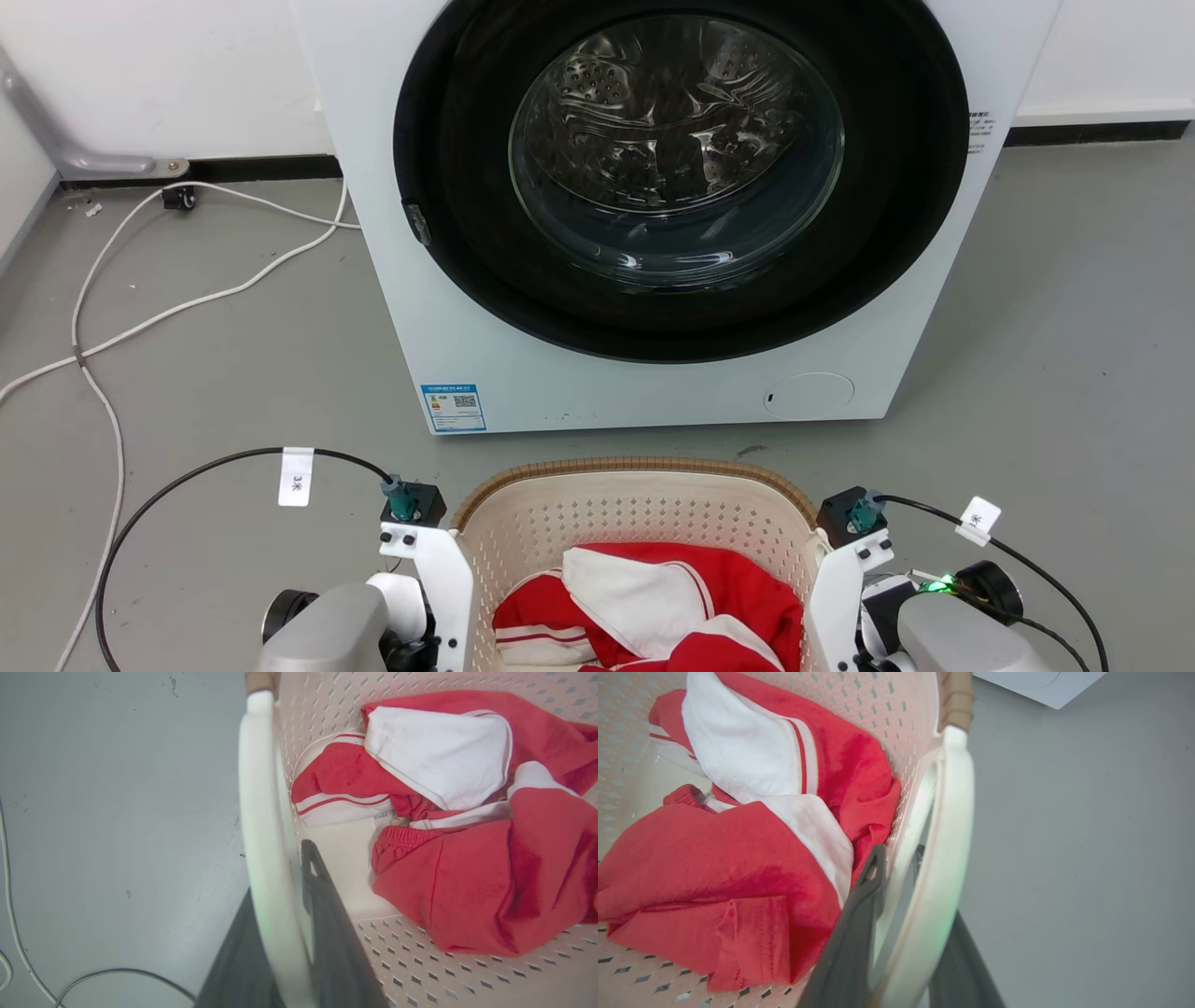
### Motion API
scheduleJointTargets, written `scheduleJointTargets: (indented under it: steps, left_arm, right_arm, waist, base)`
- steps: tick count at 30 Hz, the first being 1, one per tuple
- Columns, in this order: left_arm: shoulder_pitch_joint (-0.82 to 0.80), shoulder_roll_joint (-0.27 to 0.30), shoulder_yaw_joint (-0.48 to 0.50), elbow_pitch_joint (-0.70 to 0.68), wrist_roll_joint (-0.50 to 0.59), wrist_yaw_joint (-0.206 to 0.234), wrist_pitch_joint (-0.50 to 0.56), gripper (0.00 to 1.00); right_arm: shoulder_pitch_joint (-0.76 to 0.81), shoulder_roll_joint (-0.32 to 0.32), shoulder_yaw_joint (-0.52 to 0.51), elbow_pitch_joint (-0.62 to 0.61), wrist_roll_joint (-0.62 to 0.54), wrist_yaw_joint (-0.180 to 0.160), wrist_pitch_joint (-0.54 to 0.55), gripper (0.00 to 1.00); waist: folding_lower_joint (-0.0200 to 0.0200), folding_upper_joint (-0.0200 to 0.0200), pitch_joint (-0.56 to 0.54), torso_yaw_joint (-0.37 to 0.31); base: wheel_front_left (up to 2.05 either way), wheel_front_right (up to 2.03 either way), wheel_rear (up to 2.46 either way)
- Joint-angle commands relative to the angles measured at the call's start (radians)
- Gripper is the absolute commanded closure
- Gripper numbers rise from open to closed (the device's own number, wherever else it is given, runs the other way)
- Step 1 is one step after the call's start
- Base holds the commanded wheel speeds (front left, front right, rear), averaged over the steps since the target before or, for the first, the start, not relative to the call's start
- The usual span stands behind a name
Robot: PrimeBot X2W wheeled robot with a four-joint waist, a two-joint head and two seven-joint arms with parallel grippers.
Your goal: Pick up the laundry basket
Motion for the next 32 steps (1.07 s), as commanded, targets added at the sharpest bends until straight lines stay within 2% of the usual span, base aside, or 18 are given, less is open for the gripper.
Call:
scheduleJointTargets:
  steps: [1, 32]
  left_arm:
    - [-0.02, 0.017, -0.005, 0.004, 0.0, -0.002, -0.008, 1.0]
    - [-0.029, 0.016, -0.07, 0.014, -0.057, -0.002, -0.032, 1.0]
  right_arm:
    - [-0.013, -0.011, 0.01, 0.005, 0.0, 0.003, -0.006, 1.0]
    - [-0.015, -0.017, 0.069, 0.009, 0.055, 0.003, -0.011, 1.0]
  waist:
    - [0.0, -0.0001, 0.001, 0.0]
    - [0.0, -0.0001, -0.001, 0.002]
  base:
    - [0.0, 0.0, 0.0]
    - [0.0, 0.0, 0.0]
